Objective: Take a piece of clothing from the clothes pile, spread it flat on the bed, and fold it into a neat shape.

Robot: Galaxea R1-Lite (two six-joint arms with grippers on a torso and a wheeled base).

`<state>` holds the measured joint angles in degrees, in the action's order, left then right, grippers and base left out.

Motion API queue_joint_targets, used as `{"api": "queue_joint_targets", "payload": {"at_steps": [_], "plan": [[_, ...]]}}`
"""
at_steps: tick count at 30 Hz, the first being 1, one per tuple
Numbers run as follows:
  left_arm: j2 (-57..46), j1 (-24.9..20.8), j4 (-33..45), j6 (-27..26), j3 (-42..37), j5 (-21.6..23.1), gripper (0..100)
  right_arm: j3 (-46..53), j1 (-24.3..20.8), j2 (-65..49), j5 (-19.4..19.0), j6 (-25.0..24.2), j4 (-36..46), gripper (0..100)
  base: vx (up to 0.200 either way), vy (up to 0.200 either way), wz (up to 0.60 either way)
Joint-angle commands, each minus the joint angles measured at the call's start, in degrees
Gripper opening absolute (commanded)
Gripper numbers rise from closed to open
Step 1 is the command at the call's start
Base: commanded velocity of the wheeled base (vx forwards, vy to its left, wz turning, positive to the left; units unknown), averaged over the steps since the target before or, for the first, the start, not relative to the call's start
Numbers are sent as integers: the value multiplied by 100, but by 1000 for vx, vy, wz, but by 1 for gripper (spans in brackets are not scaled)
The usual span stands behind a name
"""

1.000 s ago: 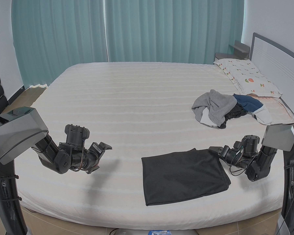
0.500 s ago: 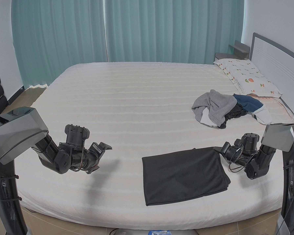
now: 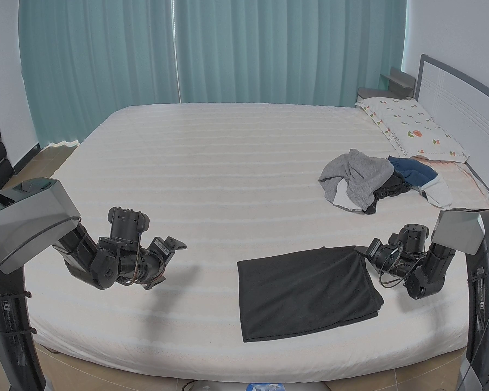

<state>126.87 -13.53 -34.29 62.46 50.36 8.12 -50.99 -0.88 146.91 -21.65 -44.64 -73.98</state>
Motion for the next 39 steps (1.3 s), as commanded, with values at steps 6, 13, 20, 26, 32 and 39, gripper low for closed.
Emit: {"api": "queue_joint_targets", "payload": {"at_steps": [6, 13, 20, 26, 32, 39], "plan": [[5, 0, 1, 3, 0, 5, 100, -25, 9, 75, 3, 17, 95, 0, 0, 0, 0], [5, 0, -7, 11, 0, 5, 100, -7, 35, -40, 12, -27, 139, 100, 0, 0, 0], [5, 0, 1, 29, 9, 5, 100, 898, 334, -989, -313, 96, 104, 100, 0, 0, 0], [5, -9, 1, 29, 0, 5, 100, 1839, 395, -1332, -779, 1045, 183, 100, -133, 0, 0], [5, -9, 1, 11, -9, 5, 100, 2471, 237, -1332, -814, 1986, 183, 100, -167, 0, 0], [5, -27, 1, 3, -26, 5, 100, 2594, 141, -1288, -806, 2214, 183, 100, 0, 0, 0]]}}
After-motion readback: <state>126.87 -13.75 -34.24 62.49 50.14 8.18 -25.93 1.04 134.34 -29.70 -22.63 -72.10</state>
